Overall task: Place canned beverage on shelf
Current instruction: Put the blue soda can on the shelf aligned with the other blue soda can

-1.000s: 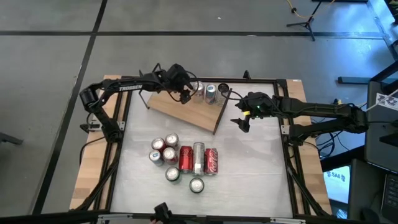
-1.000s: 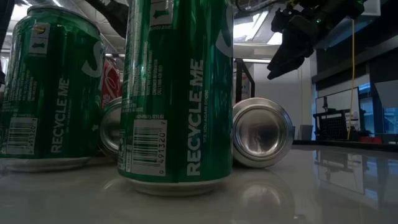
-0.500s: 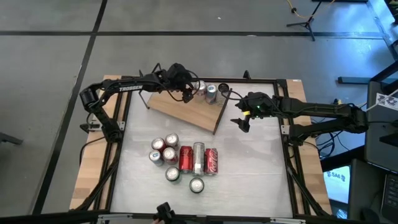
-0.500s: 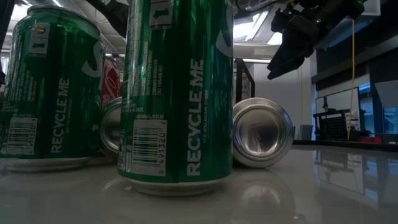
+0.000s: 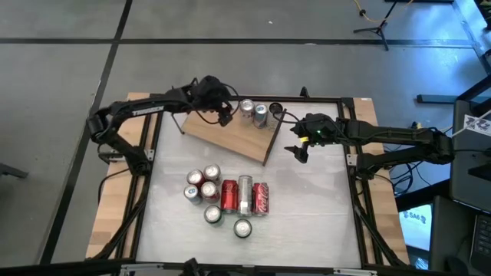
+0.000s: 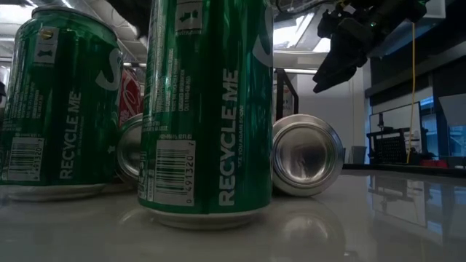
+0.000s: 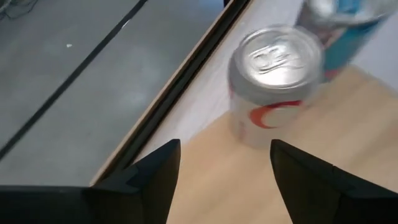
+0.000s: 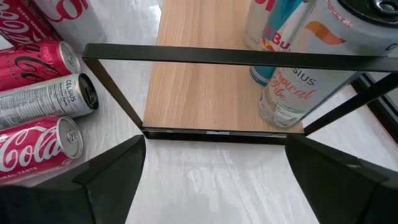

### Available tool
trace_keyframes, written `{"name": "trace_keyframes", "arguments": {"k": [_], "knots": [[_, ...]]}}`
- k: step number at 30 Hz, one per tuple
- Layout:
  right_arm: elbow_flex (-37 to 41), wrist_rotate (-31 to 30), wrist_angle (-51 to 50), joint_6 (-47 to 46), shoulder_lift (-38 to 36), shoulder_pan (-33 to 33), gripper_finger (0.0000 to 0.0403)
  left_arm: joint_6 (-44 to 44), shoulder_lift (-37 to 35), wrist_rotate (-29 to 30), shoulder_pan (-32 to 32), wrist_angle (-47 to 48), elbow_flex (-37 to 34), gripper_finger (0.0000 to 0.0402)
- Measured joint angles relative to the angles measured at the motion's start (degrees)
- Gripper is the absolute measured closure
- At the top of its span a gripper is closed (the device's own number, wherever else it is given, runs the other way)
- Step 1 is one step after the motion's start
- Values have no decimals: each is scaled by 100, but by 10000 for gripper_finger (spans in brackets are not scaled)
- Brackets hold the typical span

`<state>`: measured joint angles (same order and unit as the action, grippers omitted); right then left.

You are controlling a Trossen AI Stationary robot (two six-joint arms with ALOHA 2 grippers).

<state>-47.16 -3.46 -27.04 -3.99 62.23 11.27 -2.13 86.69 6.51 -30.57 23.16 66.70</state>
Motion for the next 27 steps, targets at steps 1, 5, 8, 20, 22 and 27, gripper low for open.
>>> {"name": "trace_keyframes", "arguments": {"k": [1, 5, 8, 20, 22, 27], "knots": [[0, 1, -1, 0, 0, 0, 22, 123, -102, -1, 47, 110, 2, 162], [2, 1, 1, -1, 0, 0, 22, 638, -474, -20, 255, 552, 2, 162], [0, 2, -1, -2, -2, 0, 22, 807, -765, -173, 411, 896, 2, 162], [0, 0, 0, -1, 0, 0, 22, 1520, -1366, -473, 863, 1624, 2, 157], [0, 2, 1, -2, -1, -1, 22, 1422, -1367, -473, 913, 1775, 4, 146], [1, 2, 1, -2, -2, 0, 22, 1294, -1363, -469, 1003, 2106, 4, 97]]}}
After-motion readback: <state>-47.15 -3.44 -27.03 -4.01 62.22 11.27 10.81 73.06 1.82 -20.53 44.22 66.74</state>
